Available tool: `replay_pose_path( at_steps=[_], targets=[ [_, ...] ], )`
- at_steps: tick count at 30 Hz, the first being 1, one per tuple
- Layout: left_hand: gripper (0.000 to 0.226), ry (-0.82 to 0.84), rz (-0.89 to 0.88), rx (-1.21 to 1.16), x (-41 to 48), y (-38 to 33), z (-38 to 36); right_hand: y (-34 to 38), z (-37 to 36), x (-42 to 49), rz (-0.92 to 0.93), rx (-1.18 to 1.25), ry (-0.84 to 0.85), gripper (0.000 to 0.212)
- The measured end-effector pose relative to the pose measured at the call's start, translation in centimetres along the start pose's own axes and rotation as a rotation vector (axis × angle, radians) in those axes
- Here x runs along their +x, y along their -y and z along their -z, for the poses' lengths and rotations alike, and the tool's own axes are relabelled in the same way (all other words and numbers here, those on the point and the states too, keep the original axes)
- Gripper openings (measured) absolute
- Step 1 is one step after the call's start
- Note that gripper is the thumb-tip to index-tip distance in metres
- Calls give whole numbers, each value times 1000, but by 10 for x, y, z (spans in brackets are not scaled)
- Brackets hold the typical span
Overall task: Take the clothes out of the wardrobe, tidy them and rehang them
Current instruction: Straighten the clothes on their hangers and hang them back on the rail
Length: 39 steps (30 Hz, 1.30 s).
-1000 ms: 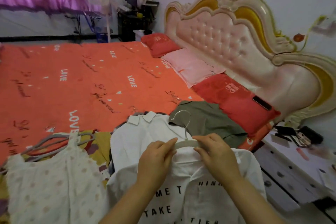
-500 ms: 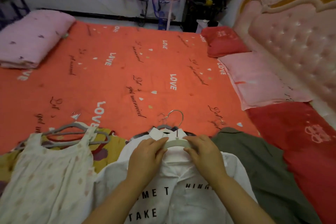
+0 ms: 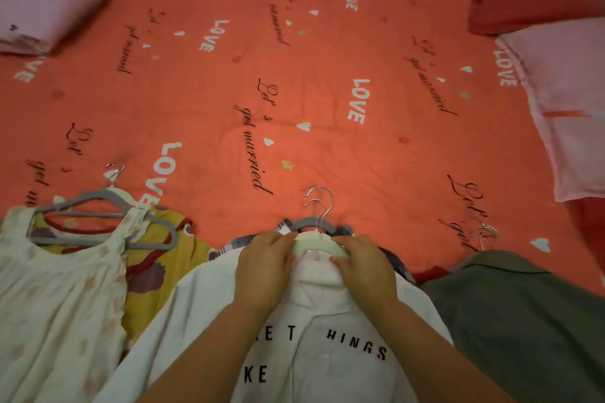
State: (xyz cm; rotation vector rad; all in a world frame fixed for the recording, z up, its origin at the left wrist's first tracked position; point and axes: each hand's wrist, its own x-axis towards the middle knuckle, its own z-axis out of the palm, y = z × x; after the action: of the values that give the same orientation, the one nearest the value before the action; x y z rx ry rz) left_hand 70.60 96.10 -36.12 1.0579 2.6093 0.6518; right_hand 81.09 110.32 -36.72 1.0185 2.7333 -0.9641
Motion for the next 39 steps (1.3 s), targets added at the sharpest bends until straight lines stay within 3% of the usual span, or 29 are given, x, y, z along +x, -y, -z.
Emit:
replay_pose_path(
  at_steps=[2,5,8,15,24,32,39],
  targets=[
    [57,106,62,130,3,18,-26,-19,-25,16,-16,-118,16,43],
    [73,410,159,311,-5,50,-64,-47,-66,19,-71,-313,163,54],
    [76,511,178,332,-14,67,-90,-68,-96,11,-80,-377,207,55],
    [74,451,199,333,-18,65,-97,-72,-100,13,-61,-374,209,55],
    [62,335,197,295,-60,36,-28,-30,-53,-42,-77,-308,244,52],
    [51,253,214,333,-125,18,67,45,-15,-112,27,-310,217,47],
    [49,148,292,329,-196,53,164,145,-20,-174,170,-317,158,44]
  ],
)
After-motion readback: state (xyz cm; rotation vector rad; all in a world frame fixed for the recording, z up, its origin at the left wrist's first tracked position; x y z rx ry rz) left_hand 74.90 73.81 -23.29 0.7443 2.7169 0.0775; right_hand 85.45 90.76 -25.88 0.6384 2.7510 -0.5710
